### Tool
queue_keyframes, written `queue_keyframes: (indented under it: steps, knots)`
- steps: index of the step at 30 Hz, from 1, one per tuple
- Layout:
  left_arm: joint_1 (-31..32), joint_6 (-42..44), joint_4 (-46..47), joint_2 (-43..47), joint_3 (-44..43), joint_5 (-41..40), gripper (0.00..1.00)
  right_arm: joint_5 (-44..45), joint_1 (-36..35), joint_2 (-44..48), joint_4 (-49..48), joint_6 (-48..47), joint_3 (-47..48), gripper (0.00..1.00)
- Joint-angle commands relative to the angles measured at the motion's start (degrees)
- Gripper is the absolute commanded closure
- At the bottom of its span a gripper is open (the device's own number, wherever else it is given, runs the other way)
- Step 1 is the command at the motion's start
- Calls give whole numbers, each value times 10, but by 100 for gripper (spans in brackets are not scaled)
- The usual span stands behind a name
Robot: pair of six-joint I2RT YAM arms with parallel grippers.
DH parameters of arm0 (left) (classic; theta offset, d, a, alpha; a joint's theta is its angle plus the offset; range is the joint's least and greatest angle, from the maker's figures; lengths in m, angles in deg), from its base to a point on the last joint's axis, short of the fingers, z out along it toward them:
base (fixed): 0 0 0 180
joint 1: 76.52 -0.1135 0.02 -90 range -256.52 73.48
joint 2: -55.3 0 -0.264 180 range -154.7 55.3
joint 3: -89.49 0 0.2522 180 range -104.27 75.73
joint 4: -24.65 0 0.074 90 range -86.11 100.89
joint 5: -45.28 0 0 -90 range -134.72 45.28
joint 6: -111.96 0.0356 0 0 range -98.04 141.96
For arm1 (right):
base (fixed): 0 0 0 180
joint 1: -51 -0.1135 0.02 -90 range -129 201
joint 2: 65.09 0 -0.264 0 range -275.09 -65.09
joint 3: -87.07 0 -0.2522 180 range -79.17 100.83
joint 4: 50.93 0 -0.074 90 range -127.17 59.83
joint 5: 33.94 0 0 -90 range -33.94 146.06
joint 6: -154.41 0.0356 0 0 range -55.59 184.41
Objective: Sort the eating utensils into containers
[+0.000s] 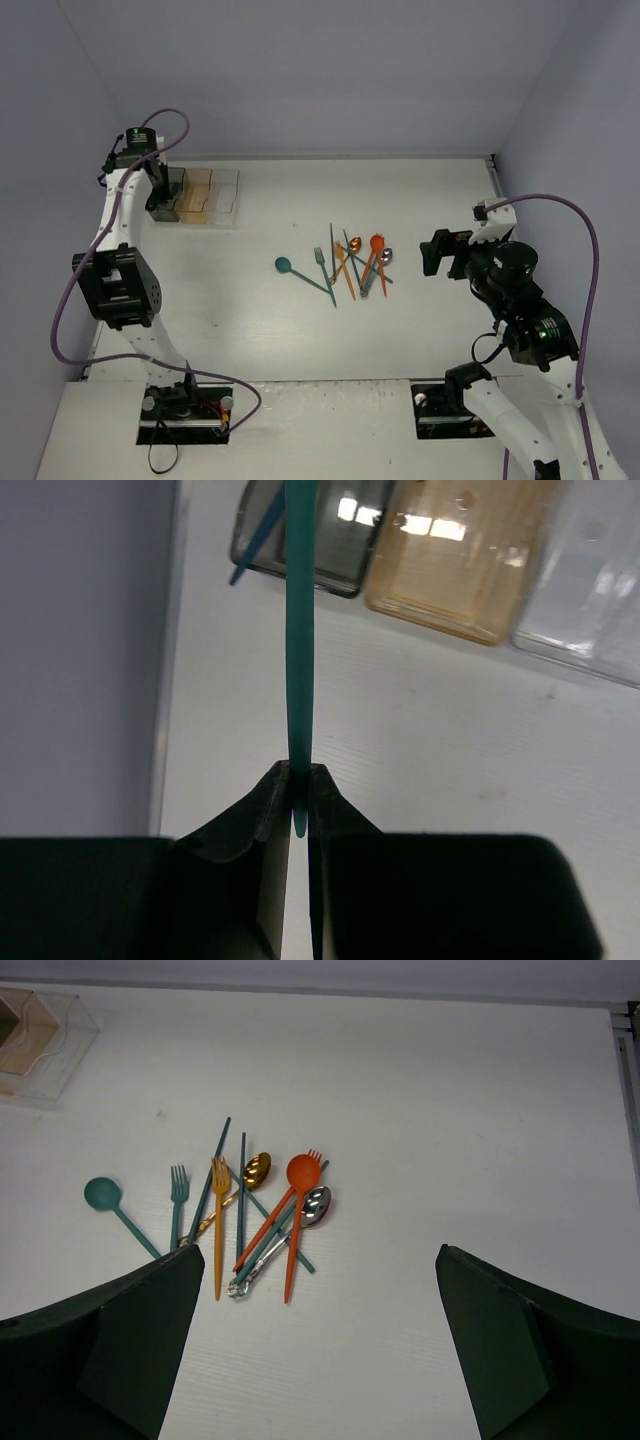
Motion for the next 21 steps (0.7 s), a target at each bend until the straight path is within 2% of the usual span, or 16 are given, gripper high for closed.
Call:
queue_keyframes:
  steps: [1,6,11,21]
  knots:
    - [-33,65,-36,-52,-66,-17,100,25,-4,-22,-29,-18,24,0]
    - [-51,92,-78,-114,-130,-9,100,39,-4,-35,-29,-25,22,0]
    - [-53,108,-87,-133,-128,35,100,47,-4,-45,-29,-29,19,0]
    - [-53,96,-111,-184,-166,34,98,53,-4,-48,-29,-29,9,0]
